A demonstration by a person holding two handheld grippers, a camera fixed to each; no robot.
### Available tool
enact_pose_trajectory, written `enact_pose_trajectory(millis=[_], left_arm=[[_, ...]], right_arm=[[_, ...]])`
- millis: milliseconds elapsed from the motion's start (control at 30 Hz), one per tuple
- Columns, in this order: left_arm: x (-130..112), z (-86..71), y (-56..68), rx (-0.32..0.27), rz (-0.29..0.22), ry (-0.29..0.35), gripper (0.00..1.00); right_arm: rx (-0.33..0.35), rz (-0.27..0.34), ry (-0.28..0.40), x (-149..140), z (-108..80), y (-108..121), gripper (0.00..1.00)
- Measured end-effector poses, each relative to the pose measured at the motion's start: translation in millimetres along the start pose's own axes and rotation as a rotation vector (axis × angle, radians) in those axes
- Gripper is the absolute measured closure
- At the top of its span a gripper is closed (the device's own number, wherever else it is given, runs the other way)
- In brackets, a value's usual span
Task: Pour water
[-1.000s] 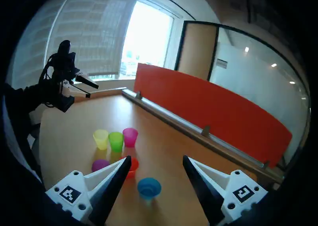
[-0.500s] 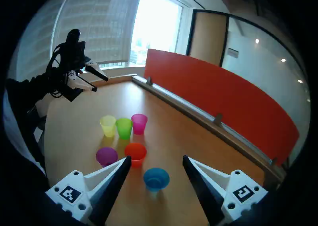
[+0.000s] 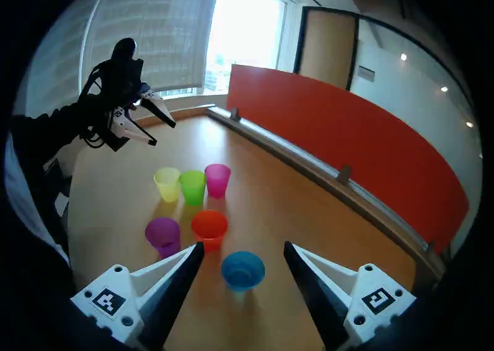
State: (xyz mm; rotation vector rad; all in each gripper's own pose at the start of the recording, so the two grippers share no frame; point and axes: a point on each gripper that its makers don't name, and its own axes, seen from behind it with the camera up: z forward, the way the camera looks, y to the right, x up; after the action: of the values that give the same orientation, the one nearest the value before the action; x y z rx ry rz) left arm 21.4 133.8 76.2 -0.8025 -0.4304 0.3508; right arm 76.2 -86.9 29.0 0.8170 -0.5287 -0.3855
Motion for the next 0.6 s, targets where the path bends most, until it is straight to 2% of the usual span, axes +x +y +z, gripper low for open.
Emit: enact_pose_trajectory(millis=[367,600], left_arm=[[-14.7,25.7,6.1,-0.072,0.054,-0.08,0.06],[-23.5,39.8,4.0,-0.09,0.077,-0.121,0.06]], right_arm=[[0.037,0.005,-0.038,-16.0,15.6,-0.4,0.0],[0.044,0.004,-0.061,-27.8,24.5,2.1,0.0]])
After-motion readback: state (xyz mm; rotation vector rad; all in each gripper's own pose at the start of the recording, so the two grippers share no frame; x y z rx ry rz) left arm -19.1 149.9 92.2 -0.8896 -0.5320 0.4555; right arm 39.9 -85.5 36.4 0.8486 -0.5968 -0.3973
